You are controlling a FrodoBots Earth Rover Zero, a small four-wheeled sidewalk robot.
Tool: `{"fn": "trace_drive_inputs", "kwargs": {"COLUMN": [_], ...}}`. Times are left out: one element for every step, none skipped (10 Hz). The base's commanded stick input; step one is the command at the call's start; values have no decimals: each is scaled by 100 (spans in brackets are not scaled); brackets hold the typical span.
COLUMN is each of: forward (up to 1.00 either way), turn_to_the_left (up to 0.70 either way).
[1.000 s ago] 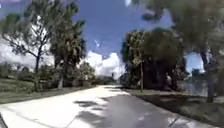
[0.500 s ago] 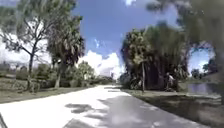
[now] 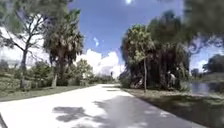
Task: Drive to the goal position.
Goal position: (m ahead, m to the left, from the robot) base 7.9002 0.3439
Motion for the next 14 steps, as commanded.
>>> {"fn": "trace_drive_inputs", "kwargs": {"forward": [85, 85, 85, 85, 85, 85, 85, 85, 85, 85, 85, 85, 85, 85], "turn_to_the_left": [0, 0, 0, 0, 0, 0, 0, 0, 0, 0, 0, 0, 0, 0]}}
